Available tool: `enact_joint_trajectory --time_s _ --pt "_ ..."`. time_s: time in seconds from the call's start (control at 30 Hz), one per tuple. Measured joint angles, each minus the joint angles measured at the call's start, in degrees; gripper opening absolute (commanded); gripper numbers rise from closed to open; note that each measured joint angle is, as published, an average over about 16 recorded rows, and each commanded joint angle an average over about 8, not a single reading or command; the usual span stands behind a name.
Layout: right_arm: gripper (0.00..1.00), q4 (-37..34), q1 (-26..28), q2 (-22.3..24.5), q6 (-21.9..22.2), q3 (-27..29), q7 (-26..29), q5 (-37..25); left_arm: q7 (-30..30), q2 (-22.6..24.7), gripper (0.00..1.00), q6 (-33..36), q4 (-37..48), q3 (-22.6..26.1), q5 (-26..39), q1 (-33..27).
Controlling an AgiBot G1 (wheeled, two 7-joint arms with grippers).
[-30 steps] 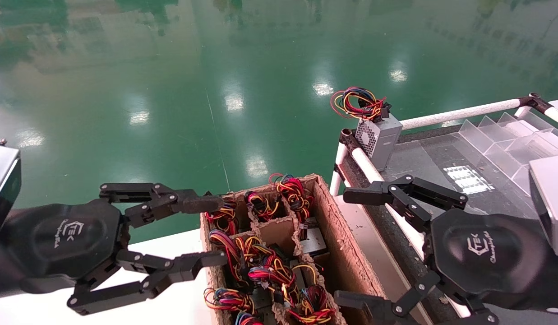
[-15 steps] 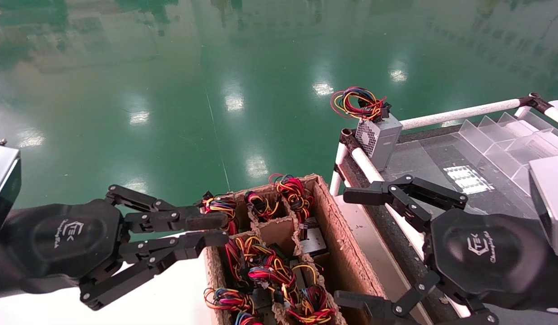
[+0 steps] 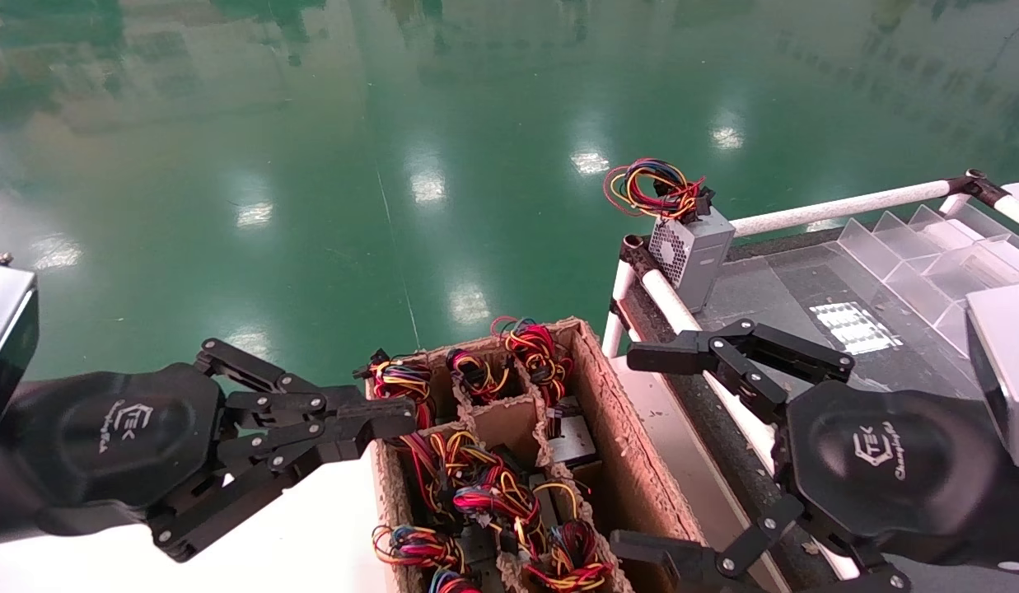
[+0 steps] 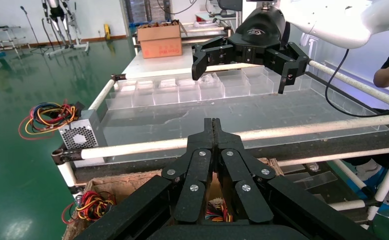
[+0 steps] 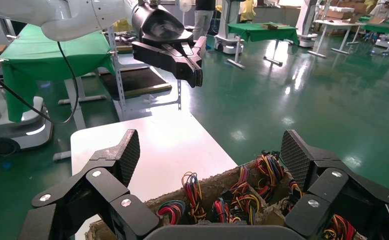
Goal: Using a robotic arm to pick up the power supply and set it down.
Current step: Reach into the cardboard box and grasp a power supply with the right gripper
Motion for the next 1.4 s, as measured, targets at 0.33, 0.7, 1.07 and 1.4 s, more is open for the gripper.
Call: enact_joint_trajectory --time_s 0.33,0.7,1.07,1.4 --pt "1.00 -0.40 0.11 -0.17 0.44 -0.12 -0.08 -0.48 0.00 0.00 1.00 0.00 0.00 0.00 0.00 0.00" --pt "1.00 -5.31 2.34 -3.10 4.38 -1.72 -1.09 -5.26 0.01 0.00 1.00 0.01 0.01 0.01 0.00 -0.01" --pt "1.00 -12.26 6.68 -7.57 9.46 -4.61 -1.59 -12.12 0.01 0.00 1.00 -0.01 0.02 0.00 0.00 0.00" --pt "1.00 -15.58 8.85 -11.21 13.69 -7.10 -0.73 -17.02 0.02 0.00 1.00 -0.02 0.03 0.00 -0.01 0.00"
